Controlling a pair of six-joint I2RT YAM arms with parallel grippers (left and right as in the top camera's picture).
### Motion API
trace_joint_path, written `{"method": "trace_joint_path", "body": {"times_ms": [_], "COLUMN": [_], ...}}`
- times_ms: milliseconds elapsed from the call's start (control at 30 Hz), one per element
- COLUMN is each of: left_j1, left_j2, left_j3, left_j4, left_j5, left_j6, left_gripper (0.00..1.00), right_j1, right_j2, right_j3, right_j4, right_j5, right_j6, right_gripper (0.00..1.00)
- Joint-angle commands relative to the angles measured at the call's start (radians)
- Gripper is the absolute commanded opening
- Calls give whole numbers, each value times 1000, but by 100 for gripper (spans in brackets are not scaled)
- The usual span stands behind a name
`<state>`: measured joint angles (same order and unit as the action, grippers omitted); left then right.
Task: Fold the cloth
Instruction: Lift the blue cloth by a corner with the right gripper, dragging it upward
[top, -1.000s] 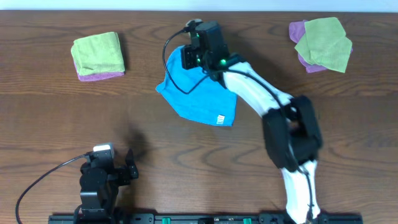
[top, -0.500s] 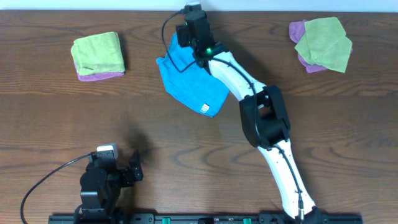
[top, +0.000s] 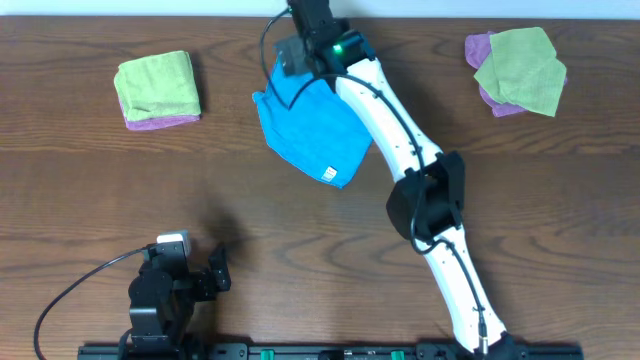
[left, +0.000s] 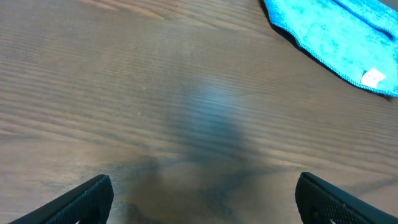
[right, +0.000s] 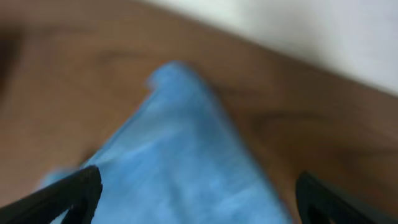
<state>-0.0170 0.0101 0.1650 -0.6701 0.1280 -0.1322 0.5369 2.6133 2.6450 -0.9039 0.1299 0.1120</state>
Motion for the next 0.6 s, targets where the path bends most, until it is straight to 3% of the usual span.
{"method": "trace_joint_path", "body": {"times_ms": [0,333,567], "left_j1": [-3,-3,-3], "left_j2": [-6,-6,-6], "left_j3": [-3,-3,-3], "left_j4": [-22,-22,-21], "left_j5": [6,6,6], "left_j6": [-7,-7,-7], "left_gripper": [95,95,95], "right_j1": [53,129,134], "right_j2": [-19,-15,-14], "right_j3": [13,-64,-163], "right_j4": [-73,-134,-117], "right_j5": [-182,-240,-239], "right_j6": [-64,-140,-136], "right_gripper": [99,98,89]}}
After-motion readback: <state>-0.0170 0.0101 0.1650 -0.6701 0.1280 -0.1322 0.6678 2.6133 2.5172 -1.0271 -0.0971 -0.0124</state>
